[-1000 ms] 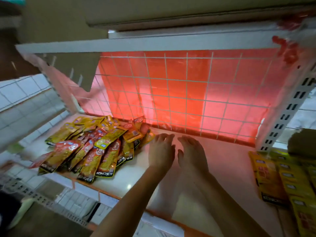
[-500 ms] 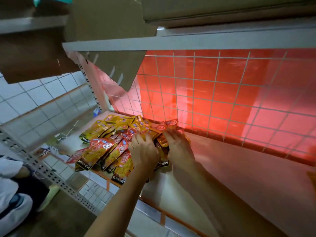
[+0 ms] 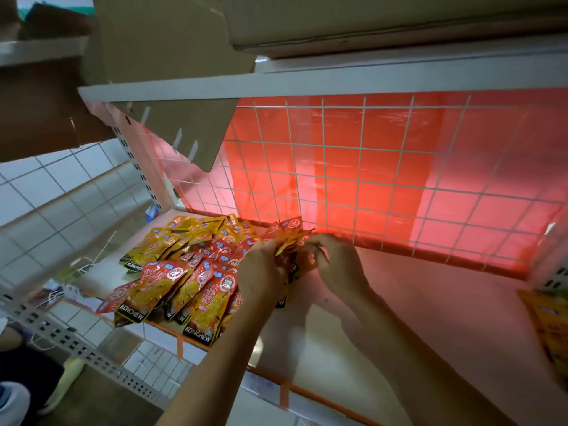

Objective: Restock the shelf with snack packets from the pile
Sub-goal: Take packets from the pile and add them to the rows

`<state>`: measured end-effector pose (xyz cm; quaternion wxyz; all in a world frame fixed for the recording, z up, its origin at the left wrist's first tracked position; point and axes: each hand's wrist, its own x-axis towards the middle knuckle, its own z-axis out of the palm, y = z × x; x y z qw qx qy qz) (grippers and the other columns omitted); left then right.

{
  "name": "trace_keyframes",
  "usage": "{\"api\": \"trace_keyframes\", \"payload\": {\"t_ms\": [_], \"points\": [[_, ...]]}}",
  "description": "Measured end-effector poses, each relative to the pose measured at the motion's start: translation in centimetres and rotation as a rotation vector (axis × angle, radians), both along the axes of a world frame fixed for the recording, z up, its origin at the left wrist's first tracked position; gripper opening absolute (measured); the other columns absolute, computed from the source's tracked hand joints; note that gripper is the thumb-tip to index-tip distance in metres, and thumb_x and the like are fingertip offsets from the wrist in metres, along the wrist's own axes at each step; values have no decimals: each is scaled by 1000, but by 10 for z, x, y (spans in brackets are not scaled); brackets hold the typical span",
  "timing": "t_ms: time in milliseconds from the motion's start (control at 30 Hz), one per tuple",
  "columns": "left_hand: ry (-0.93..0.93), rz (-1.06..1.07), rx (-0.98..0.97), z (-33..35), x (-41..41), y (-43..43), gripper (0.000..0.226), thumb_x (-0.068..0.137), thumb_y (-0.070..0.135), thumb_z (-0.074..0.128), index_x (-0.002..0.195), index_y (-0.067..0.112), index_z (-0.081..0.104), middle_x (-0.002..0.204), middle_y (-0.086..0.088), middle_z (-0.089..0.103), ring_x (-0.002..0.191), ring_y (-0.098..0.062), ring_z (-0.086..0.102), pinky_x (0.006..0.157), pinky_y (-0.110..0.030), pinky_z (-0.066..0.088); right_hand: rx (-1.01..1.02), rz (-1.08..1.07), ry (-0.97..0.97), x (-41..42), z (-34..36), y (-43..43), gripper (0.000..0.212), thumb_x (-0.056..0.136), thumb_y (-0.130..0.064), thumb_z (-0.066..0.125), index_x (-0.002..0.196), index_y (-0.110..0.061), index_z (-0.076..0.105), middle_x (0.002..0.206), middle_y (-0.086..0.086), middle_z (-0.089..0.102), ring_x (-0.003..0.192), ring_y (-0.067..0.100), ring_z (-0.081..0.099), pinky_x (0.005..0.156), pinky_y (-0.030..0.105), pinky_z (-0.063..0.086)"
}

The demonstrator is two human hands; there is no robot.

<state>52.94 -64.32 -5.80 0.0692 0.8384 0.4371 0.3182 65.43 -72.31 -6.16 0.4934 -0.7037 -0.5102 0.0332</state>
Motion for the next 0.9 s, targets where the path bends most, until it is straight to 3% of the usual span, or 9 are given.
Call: {"api": "trace_keyframes", "payload": {"t_ms": [133, 233, 300, 367, 533, 667, 833, 900], "points": [[-298, -94, -101, 13, 22, -12, 8, 72, 12, 70, 77, 17, 72, 67, -1, 69, 63, -22, 62, 51, -21, 20, 73, -146, 183, 29, 14, -31, 3, 87, -11, 64, 87, -13, 67, 71, -4, 62, 65, 3, 49, 59, 15, 36], [-461, -212, -384, 11, 43, -23, 7, 78, 10, 71, 72, 12, 68, 61, 1, 62, 59, -13, 53, 54, -20, 35, 165, -221, 462, 48, 15, -58, 11, 86, -13, 65, 76, -11, 61, 64, -2, 55, 64, 11, 48, 60, 25, 39], [-640, -314, -680, 9, 58, -37, 7, 83, 5, 69, 80, 11, 71, 74, -7, 67, 69, -16, 56, 67, -32, 50, 225, -233, 674, 57, 14, -77, 15, 88, -13, 64, 76, -4, 60, 65, 5, 55, 64, 16, 49, 63, 31, 40], [-739, -367, -874, 6, 74, -54, 12, 86, 3, 66, 83, 12, 72, 82, -12, 68, 76, -22, 60, 76, -47, 54, 244, -251, 800, 66, 10, -98, 13, 89, -14, 63, 78, -6, 61, 69, 9, 58, 69, 20, 53, 67, 37, 44], [-669, -443, -1049, -2, 109, -99, 21, 89, 10, 65, 73, 21, 74, 75, -5, 68, 67, -21, 59, 67, -39, 50, 243, -355, 883, 88, 8, -152, 12, 88, -16, 63, 77, -14, 63, 72, 10, 64, 70, 26, 61, 72, 45, 50], [-596, -476, -1137, -6, 133, -139, 14, 86, 8, 67, 76, 17, 73, 74, -5, 68, 67, -20, 59, 64, -34, 51, 235, -507, 869, 107, 11, -199, 13, 87, -18, 65, 75, -16, 62, 78, 14, 66, 72, 29, 65, 74, 50, 54], [-499, -512, -1273, -15, 163, -197, 11, 89, 6, 63, 81, 9, 70, 81, -15, 67, 74, -25, 63, 76, -46, 56, 198, -714, 753, 134, 16, -263, 9, 88, -24, 63, 80, -23, 62, 90, 13, 68, 78, 27, 66, 75, 42, 56], [-463, -501, -1298, -20, 174, -220, 11, 88, 6, 63, 80, 8, 70, 80, -15, 67, 74, -25, 63, 74, -43, 56, 206, -770, 738, 143, 17, -288, 7, 88, -25, 62, 81, -23, 61, 87, 12, 67, 75, 26, 65, 70, 40, 55]]}}
